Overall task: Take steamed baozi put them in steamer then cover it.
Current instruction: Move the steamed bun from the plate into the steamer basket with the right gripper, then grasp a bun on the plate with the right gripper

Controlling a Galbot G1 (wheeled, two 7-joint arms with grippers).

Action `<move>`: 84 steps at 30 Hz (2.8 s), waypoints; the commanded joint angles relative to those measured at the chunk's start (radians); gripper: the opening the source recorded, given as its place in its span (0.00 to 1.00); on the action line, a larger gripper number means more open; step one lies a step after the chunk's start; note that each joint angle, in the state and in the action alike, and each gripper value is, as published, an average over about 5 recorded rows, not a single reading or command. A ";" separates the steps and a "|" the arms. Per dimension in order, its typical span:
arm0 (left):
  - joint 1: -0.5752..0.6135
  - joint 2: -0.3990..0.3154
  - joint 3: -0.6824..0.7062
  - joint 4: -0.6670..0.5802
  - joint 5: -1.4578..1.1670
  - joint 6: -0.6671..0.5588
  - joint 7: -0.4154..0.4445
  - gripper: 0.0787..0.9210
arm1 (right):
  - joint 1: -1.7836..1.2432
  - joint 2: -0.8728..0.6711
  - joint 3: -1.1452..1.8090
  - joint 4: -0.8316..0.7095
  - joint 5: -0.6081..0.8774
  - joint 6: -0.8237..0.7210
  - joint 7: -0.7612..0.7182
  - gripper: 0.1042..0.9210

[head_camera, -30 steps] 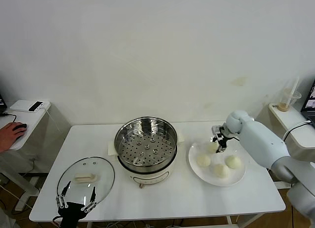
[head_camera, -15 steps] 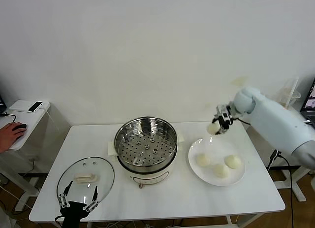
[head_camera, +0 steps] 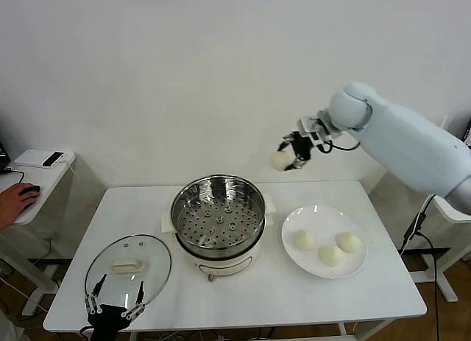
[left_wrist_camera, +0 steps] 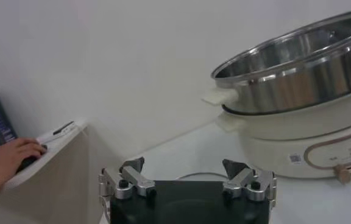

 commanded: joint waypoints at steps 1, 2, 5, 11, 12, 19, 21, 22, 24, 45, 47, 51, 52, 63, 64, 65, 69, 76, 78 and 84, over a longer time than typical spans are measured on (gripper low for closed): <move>-0.004 0.002 -0.014 -0.002 -0.012 0.002 0.004 0.88 | 0.074 0.162 -0.167 -0.007 0.069 0.125 0.061 0.61; -0.005 0.002 -0.017 -0.003 -0.012 0.002 0.004 0.88 | 0.071 0.180 -0.181 -0.018 0.055 0.143 0.067 0.61; -0.007 0.000 -0.025 -0.003 -0.012 0.001 0.005 0.88 | 0.055 0.227 -0.219 -0.046 -0.004 0.195 0.082 0.61; -0.013 -0.005 -0.040 0.006 -0.012 -0.001 -0.002 0.88 | -0.009 0.293 -0.252 -0.127 -0.200 0.334 0.125 0.60; -0.013 -0.006 -0.041 0.009 -0.011 -0.001 -0.002 0.88 | -0.020 0.301 -0.255 -0.141 -0.232 0.355 0.134 0.60; -0.016 -0.011 -0.047 0.007 -0.009 -0.002 -0.003 0.88 | -0.069 0.350 -0.257 -0.228 -0.419 0.470 0.201 0.61; -0.016 -0.012 -0.050 0.004 -0.009 -0.002 -0.003 0.88 | -0.081 0.367 -0.249 -0.255 -0.455 0.494 0.221 0.61; -0.015 -0.012 -0.051 0.003 -0.009 -0.002 -0.003 0.88 | -0.086 0.375 -0.245 -0.265 -0.468 0.503 0.228 0.61; -0.015 -0.011 -0.054 0.003 -0.009 -0.003 -0.003 0.88 | -0.095 0.388 -0.236 -0.284 -0.503 0.523 0.245 0.61; -0.011 -0.008 -0.051 -0.032 0.000 -0.001 -0.004 0.88 | -0.121 0.457 -0.207 -0.397 -0.556 0.597 0.281 0.77; -0.010 -0.008 -0.050 -0.039 0.000 0.000 -0.004 0.88 | -0.112 0.449 -0.203 -0.388 -0.537 0.592 0.275 0.82; -0.008 -0.006 -0.052 -0.043 -0.001 0.001 -0.003 0.88 | -0.059 0.397 -0.205 -0.308 -0.389 0.496 0.193 0.88; -0.006 -0.005 -0.052 -0.044 -0.002 0.001 -0.003 0.88 | -0.037 0.375 -0.209 -0.273 -0.330 0.448 0.162 0.88; -0.008 0.016 -0.063 -0.062 -0.035 0.013 0.006 0.88 | 0.122 -0.009 -0.187 0.170 -0.057 -0.137 0.014 0.88; -0.009 0.018 -0.062 -0.064 -0.036 0.014 0.006 0.88 | 0.128 -0.054 -0.181 0.205 -0.042 -0.180 0.009 0.88; -0.009 0.020 -0.061 -0.065 -0.036 0.014 0.006 0.88 | 0.133 -0.096 -0.177 0.236 -0.029 -0.212 0.003 0.88; -0.010 0.031 -0.059 -0.070 -0.038 0.014 0.008 0.88 | 0.141 -0.268 -0.163 0.354 0.016 -0.301 -0.020 0.88; -0.024 0.056 -0.072 -0.068 -0.062 0.020 0.010 0.88 | 0.041 -0.516 -0.150 0.455 0.000 -0.334 -0.035 0.88; -0.027 0.058 -0.072 -0.067 -0.061 0.021 0.010 0.88 | -0.021 -0.545 -0.134 0.458 -0.035 -0.326 -0.034 0.88; -0.030 0.060 -0.078 -0.061 -0.057 0.020 0.009 0.88 | -0.218 -0.577 -0.035 0.453 -0.124 -0.308 -0.023 0.88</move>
